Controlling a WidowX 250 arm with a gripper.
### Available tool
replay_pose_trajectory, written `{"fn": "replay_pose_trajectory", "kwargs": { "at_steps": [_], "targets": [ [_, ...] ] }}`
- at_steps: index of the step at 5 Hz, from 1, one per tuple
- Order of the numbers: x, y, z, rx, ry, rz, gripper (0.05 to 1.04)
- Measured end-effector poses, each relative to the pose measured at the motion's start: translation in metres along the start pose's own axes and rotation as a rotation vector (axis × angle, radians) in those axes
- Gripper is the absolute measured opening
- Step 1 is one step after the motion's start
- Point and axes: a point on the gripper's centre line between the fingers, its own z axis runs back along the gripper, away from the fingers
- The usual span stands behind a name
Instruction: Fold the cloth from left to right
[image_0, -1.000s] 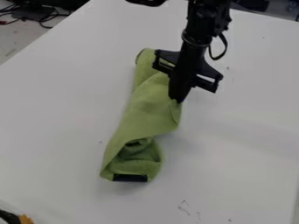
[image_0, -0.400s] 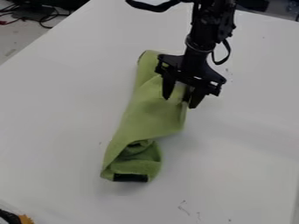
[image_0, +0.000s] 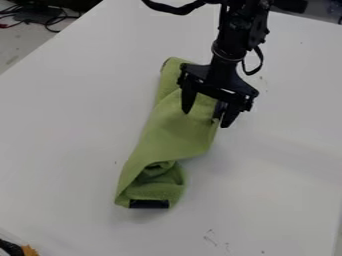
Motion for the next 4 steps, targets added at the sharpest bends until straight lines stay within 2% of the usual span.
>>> {"fn": "replay_pose_trajectory", "kwargs": {
  "at_steps": [1, 2, 3, 4],
  "targets": [
    [0.008, -0.003, 0.024, -0.057, -0.068, 0.038, 1.001],
    [0.015, -0.004, 0.046, -0.083, -0.108, 0.057, 1.001],
    [0.015, -0.006, 0.059, -0.111, -0.136, 0.063, 1.001],
    [0.01, -0.008, 0.053, -0.126, -0.121, 0.052, 1.001]
  ]
}}
